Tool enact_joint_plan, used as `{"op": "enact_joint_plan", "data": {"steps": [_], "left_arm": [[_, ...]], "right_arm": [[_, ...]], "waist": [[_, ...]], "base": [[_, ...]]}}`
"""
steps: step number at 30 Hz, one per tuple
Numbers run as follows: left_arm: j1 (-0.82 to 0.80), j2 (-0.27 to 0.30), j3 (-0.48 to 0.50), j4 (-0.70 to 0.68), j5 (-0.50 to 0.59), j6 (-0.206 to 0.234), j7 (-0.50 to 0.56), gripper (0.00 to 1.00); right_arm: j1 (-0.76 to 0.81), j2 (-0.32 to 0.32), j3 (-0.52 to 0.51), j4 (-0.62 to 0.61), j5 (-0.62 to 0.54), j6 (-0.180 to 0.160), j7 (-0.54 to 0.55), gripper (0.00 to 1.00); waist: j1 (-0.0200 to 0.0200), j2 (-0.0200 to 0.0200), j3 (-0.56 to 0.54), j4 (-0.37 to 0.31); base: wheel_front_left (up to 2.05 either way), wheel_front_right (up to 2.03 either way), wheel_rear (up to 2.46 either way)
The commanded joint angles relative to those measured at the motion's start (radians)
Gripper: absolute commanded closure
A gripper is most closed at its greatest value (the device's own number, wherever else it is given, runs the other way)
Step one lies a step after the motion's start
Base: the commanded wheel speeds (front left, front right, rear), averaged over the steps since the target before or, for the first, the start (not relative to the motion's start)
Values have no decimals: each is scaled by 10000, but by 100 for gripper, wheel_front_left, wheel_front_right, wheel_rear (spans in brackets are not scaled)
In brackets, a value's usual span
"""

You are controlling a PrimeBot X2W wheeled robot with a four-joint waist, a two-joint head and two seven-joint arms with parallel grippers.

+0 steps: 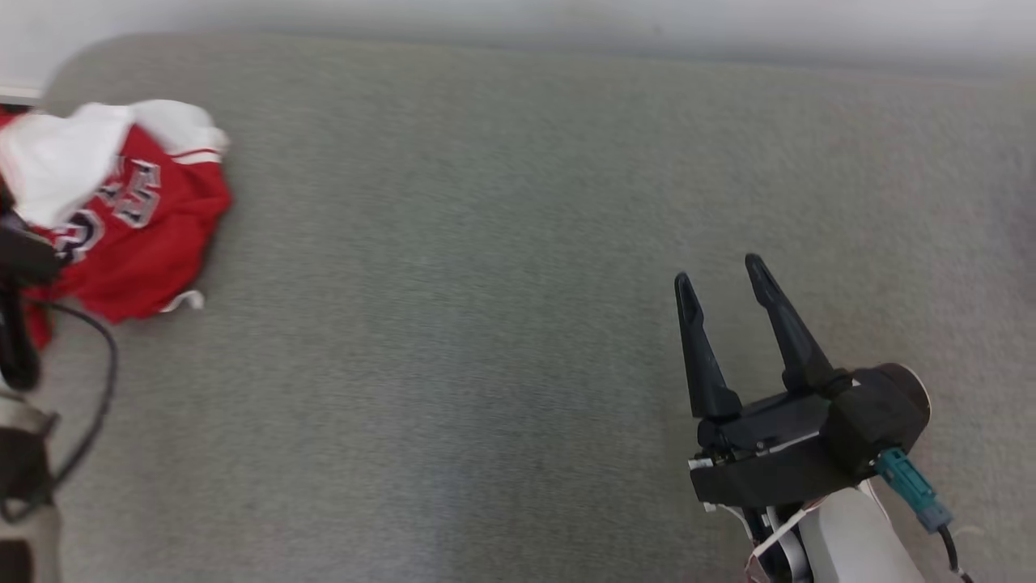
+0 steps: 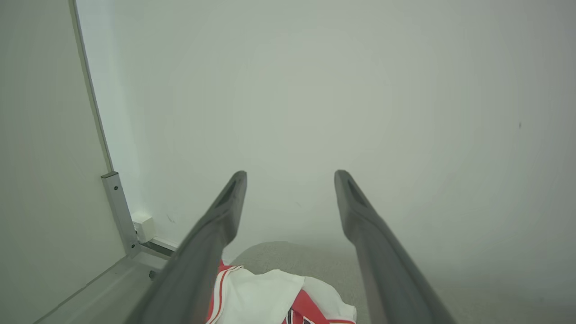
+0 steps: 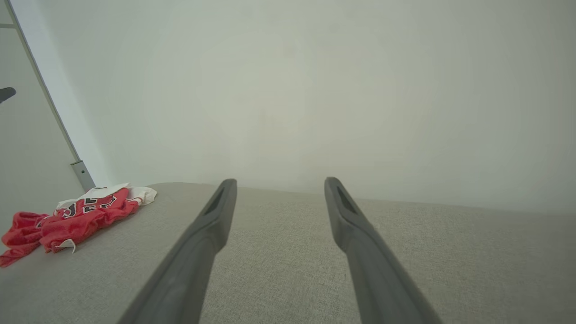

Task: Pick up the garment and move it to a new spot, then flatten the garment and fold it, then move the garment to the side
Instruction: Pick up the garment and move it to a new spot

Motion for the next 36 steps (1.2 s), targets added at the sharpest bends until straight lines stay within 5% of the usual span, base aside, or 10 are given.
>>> {"op": "enact_joint_plan", "data": {"steps": [1,16,36], "left_arm": [[-668,348,-41,474,-173,-60,208,0],[-2374,2067,-80,3784,-239,463,3219,0],[-2835,2282,-412,5360,-510,1267,7403,0]], "right_arm": [[-285,25,48,-149,137,-21,-5,0],[-371,34,118,-402,459,-21,-5,0],[-306,33,400,-172,449,-21,-5,0]], "waist": [[-3,-3,1719,-1765],[-3,-3,2064,-2397],[-3,-3,1697,-2496]], "base": [[0,0,0],[0,0,0],[0,0,0]]}}
